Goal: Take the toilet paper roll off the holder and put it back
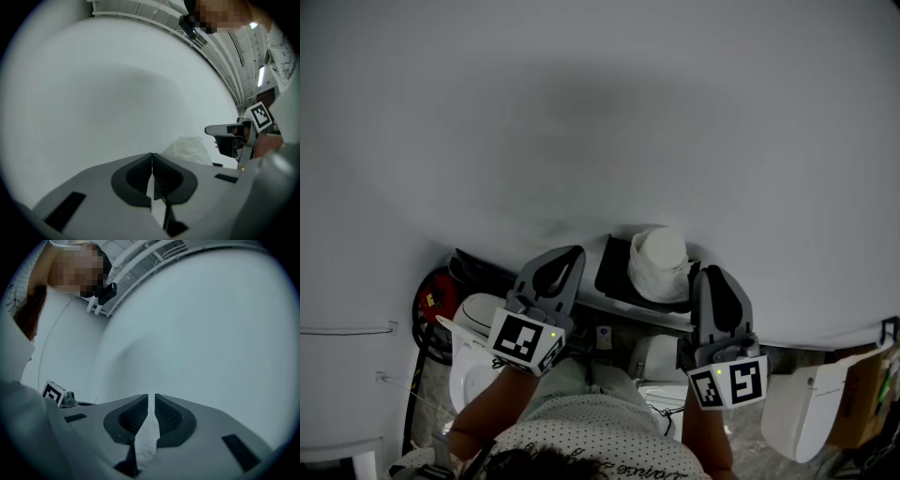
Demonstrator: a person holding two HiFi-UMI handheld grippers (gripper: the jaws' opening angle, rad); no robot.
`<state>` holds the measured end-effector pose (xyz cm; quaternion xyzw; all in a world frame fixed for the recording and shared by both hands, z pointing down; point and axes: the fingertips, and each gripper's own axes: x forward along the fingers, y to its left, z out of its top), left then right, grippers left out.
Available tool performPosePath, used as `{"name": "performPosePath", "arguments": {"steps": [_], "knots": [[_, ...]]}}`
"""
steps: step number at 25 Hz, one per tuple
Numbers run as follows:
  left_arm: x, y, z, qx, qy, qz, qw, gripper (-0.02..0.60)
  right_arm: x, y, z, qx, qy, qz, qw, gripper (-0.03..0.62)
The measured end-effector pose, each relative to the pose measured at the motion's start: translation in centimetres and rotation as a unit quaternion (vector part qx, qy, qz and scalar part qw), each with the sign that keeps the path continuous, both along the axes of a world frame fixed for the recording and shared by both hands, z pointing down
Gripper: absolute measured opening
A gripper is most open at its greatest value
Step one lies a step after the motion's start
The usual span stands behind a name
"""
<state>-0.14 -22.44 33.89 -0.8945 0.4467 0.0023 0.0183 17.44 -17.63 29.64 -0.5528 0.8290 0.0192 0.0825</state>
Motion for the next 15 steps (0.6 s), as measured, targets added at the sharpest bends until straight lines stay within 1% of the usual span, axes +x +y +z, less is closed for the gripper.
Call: {"name": "performPosePath", "arguments": {"steps": [6, 15], "knots": [[-0.4, -0.8, -0.2, -0.002, 0.001, 0.022, 0.9998, 0.005, -0.9, -0.1, -0.1, -0.006, 0.007, 0.015, 1.000, 0.053], [-1.3, -1.5, 0.6, -0.012, -0.002, 0.044, 0.9990, 0.005, -2.9, -0.6, 0.6, -0.022, 0.015, 0.024, 0.999, 0.138]]}}
